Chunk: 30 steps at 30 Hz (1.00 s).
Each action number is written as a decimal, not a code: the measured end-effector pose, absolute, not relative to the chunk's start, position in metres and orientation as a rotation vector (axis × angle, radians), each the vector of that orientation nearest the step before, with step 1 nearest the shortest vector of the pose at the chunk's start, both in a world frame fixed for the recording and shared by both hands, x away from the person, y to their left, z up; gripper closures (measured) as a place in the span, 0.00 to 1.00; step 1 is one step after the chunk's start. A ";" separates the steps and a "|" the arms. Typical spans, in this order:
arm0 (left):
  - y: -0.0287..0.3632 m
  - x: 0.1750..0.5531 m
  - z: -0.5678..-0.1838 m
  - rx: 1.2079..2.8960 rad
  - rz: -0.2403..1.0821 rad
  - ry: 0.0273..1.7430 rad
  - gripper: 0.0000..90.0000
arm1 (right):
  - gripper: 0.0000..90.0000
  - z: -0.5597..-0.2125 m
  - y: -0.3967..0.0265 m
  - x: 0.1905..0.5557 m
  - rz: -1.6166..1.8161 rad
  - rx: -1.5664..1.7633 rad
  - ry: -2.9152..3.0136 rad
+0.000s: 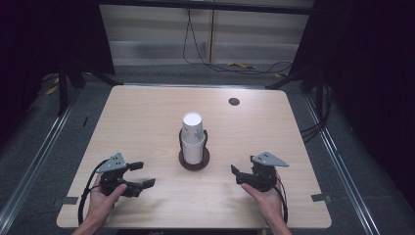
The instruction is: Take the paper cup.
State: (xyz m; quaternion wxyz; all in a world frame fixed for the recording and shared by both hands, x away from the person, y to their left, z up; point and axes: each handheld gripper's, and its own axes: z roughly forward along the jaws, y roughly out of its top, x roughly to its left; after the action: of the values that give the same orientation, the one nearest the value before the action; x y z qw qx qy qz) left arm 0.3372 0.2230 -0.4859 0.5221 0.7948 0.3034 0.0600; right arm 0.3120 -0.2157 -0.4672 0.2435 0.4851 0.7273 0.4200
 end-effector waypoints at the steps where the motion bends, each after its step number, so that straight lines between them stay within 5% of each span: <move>1: 0.222 0.338 -0.486 1.904 0.144 0.726 0.18 | 0.21 -0.467 -0.216 0.312 1.158 1.323 1.989; 30: 0.219 0.337 -0.486 1.917 0.145 0.705 0.18 | 0.27 -0.451 -0.203 0.315 1.279 1.272 2.131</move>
State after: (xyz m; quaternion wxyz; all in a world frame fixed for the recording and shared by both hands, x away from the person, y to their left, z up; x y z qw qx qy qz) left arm 0.3372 0.2194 -0.4858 0.5200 0.7997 0.2940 0.0604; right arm 0.3148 -0.2028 -0.4511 0.1738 0.4486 0.7517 0.4512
